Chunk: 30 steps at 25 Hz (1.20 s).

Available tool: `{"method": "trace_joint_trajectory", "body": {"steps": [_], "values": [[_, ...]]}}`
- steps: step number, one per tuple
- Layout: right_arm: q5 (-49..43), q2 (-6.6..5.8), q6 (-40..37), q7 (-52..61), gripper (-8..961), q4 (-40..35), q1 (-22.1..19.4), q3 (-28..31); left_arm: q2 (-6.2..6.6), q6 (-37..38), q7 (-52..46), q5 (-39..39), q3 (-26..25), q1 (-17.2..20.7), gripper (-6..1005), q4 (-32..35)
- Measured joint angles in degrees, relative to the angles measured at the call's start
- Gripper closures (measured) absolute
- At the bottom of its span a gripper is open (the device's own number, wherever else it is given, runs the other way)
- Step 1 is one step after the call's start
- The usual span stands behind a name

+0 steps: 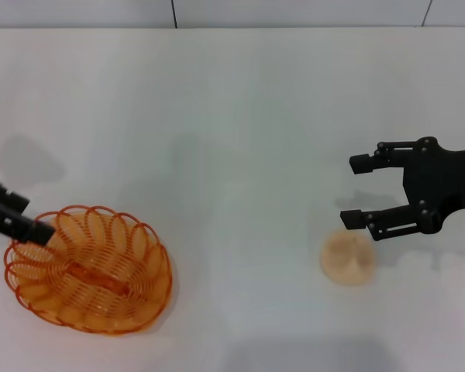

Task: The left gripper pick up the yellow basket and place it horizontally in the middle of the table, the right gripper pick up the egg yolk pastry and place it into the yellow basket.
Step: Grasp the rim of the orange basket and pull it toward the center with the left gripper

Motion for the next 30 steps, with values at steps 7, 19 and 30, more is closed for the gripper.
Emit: {"method": "trace_joint_trajectory", "body": {"steps": [7,19,30], "values": [[0.4,0.00,0.0,-0.1,126,0.7,0.0,-0.1,0.34,0.2,-1.6,4.8,0.1,0.5,114,-0.1],[1.1,0.00,0.2,-0.1,126,0.8,0.0,-0.1,-0.04,-2.3,-1.0,11.0,-1.5,1.0,113,-1.5],[1.5,0.00,0.4,-0.3,126,1.5,0.0,-0.1,-1.80,-8.9,0.3,13.6,-1.3,-0.1,114,-7.5]]}}
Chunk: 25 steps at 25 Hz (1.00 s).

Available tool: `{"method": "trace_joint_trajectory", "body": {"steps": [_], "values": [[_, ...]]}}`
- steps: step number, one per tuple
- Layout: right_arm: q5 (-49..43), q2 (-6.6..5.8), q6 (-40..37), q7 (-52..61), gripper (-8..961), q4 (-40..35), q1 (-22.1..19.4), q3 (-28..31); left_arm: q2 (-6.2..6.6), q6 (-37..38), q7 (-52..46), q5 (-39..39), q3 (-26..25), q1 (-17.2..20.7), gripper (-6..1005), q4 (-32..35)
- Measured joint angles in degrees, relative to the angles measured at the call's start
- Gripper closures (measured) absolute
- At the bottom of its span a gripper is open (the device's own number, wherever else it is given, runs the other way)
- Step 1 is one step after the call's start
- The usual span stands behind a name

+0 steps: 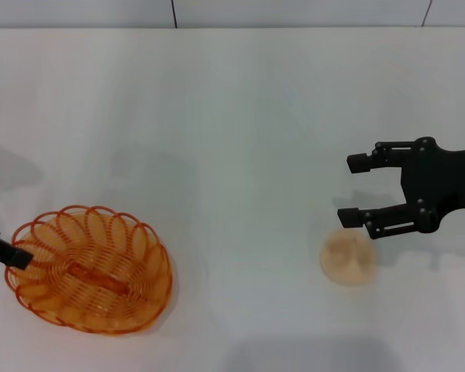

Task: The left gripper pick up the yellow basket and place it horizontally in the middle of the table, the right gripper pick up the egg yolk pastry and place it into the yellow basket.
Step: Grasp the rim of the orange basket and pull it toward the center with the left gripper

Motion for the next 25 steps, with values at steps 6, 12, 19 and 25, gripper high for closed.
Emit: {"method": "trace_joint_trajectory", "body": {"steps": [6,12,19,25], "values": [[0.3,0.00,0.0,0.0,126,0.6,0.0,0.0,-0.73,-3.0,0.8,0.9,-0.1,-0.7,114,-2.4],[0.3,0.00,-0.1,0.0,126,0.6,0.1,0.0,-1.22,-4.9,1.1,1.4,0.0,-2.1,131,-5.4],[0.2,0.00,-0.2,0.0,126,0.6,0.1,0.2,-1.84,-5.7,1.4,1.8,0.1,-3.1,231,-6.3],[0.2,0.00,-0.2,0.0,126,0.6,0.1,0.4,-1.96,-5.8,1.2,2.5,0.2,-3.7,304,-7.4]]}}
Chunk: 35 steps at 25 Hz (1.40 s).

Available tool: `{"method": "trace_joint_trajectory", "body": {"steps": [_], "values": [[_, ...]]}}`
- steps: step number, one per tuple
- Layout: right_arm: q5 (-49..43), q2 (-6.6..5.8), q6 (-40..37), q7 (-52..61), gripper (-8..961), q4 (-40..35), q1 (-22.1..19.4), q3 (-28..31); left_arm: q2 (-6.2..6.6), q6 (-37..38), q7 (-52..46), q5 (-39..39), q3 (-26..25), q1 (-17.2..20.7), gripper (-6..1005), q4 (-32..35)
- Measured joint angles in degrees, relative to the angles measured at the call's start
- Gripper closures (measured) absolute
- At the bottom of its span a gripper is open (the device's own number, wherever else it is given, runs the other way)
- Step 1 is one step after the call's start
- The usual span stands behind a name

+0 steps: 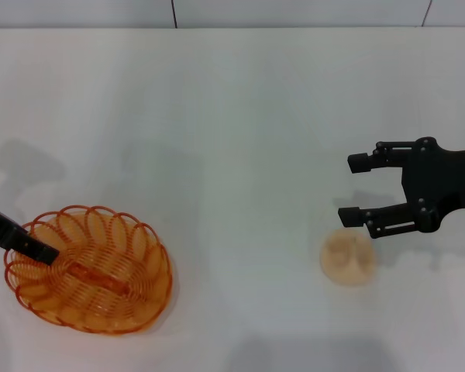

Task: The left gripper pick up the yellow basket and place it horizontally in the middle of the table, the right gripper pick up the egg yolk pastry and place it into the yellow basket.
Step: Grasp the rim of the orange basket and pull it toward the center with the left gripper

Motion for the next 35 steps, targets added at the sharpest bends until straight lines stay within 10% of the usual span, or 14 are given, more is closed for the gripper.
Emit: {"method": "trace_joint_trajectory", "body": {"steps": [20,35], "values": [[0.0,0.00,0.1,0.0,126,0.0,0.0,0.1,-0.56,-0.1,-0.5,2.7,1.4,-1.0,705,-1.7],[0.0,0.00,0.1,-0.2,125,-0.1,0.0,0.2,-0.83,0.5,0.2,3.3,2.0,-2.0,819,-2.0]]}}
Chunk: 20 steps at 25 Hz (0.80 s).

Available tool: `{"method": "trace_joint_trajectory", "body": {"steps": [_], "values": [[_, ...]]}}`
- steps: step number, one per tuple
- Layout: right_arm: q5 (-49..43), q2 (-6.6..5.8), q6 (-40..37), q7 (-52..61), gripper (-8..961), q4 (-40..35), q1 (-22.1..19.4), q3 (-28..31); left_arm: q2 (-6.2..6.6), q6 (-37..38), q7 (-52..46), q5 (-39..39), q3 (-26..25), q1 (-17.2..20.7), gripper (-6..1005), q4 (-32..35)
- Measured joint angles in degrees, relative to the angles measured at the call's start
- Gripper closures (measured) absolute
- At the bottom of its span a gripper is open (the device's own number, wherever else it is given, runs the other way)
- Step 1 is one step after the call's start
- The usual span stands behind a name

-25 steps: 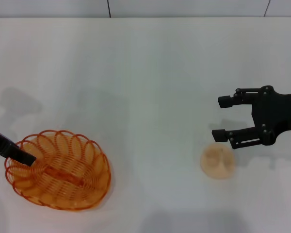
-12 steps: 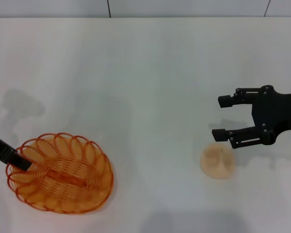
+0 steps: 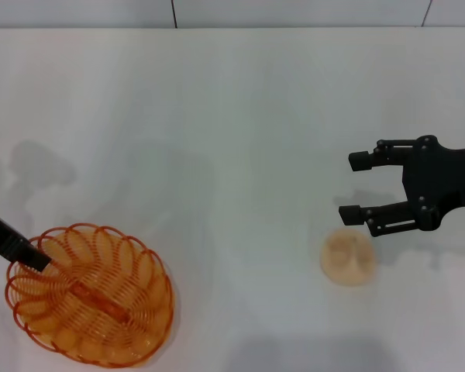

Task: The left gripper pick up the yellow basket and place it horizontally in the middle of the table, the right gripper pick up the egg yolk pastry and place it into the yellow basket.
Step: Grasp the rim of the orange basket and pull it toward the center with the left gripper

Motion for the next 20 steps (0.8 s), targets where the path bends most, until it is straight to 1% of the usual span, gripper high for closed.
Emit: {"method": "trace_joint_trajectory", "body": {"steps": [6,10,15,20], "values": [[0.0,0.00,0.0,0.0,125,0.0,0.1,0.0,0.01,0.2,0.9,-0.7,0.0,-0.3,879,0.4],[0.0,0.00,0.3,0.0,125,0.0,0.1,0.1,0.19,0.3,1.7,-4.1,-0.3,-0.4,899,0.5],[0.0,0.00,0.5,0.0,125,0.1,0.4,0.1,0.45,0.0,2.4,-7.3,-1.3,-0.4,900,0.7],[0.0,0.00,0.8,0.0,125,0.2,0.7,0.2,0.52,0.2,1.7,-9.0,-3.6,-0.6,911,1.1]]}}
